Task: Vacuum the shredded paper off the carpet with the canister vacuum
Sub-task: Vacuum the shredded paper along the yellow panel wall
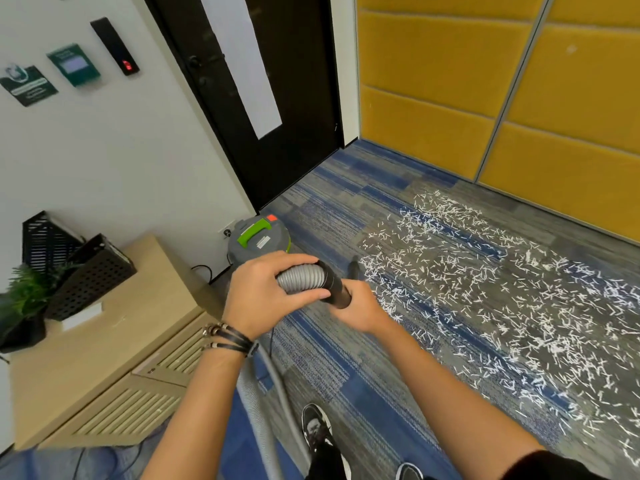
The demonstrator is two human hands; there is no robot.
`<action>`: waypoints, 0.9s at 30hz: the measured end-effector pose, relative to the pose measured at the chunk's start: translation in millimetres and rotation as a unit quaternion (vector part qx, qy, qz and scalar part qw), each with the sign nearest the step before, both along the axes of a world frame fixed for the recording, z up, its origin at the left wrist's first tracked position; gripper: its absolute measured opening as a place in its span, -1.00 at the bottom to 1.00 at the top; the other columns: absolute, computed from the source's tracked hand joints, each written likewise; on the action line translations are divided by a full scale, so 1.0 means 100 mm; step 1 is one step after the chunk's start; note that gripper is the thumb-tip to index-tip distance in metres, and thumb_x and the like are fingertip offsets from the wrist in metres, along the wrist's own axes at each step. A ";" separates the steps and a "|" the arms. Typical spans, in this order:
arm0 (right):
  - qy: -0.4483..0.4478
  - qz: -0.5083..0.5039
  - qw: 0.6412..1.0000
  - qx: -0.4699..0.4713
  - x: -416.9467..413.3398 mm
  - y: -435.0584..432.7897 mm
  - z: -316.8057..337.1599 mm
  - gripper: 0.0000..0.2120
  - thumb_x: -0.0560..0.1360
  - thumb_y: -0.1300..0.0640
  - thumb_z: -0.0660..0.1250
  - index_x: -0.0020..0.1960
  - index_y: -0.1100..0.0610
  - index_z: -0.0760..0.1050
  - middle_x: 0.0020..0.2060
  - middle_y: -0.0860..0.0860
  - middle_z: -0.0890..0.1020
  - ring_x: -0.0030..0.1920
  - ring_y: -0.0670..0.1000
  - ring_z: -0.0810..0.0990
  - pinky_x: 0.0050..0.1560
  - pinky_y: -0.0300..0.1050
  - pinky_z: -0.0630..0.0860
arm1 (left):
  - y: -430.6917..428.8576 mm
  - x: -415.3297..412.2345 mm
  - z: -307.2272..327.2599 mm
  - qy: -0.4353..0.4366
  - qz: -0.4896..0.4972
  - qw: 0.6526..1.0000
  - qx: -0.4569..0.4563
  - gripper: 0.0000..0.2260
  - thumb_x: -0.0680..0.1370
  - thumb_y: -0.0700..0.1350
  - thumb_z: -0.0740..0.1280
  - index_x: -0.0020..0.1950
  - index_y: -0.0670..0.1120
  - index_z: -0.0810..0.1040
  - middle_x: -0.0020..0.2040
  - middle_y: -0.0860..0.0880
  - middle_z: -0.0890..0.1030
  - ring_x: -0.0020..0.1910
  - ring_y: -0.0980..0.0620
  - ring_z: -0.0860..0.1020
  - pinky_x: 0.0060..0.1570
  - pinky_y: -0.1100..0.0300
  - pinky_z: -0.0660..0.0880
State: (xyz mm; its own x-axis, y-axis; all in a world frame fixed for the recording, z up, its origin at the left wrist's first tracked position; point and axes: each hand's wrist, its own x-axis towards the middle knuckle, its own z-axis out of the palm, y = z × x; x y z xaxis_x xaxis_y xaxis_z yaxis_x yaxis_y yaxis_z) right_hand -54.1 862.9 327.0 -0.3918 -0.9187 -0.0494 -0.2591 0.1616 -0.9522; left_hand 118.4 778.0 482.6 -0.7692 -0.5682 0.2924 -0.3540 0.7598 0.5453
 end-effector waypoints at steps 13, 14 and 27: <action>-0.024 0.045 0.997 0.056 -0.05 0.65 -0.08 -0.72 0.35 0.41 0.39 -0.34 0.10 0.39 -0.46 -0.06 0.39 -0.46 -0.13 0.33 -0.40 -0.19 0.25 | 0.62 -0.05 -0.06 0.011 0.011 0.999 0.031 -0.54 0.32 0.37 0.58 0.14 0.21 0.74 0.03 0.27 0.73 0.05 0.29 0.67 0.12 0.33 0.53; -0.027 0.039 0.998 0.048 0.00 0.74 -0.07 -0.71 0.35 0.39 0.39 -0.35 0.08 0.37 -0.47 -0.07 0.38 -0.45 -0.12 0.32 -0.40 -0.17 0.24 | 0.69 -0.03 -0.03 0.013 0.003 0.999 0.034 -0.55 0.32 0.34 0.61 0.13 0.20 0.75 0.02 0.27 0.73 0.04 0.29 0.67 0.12 0.33 0.54; -0.080 -0.057 0.995 -0.027 0.44 1.67 0.26 -0.68 0.30 0.33 0.39 -0.37 0.00 0.33 -0.52 -0.15 0.38 -0.46 -0.10 0.30 -0.40 -0.14 0.22 | 1.42 0.12 0.46 0.060 -0.049 0.997 0.010 -0.54 0.32 0.25 0.67 0.13 0.09 0.76 0.03 0.24 0.74 0.01 0.24 0.70 0.09 0.32 0.56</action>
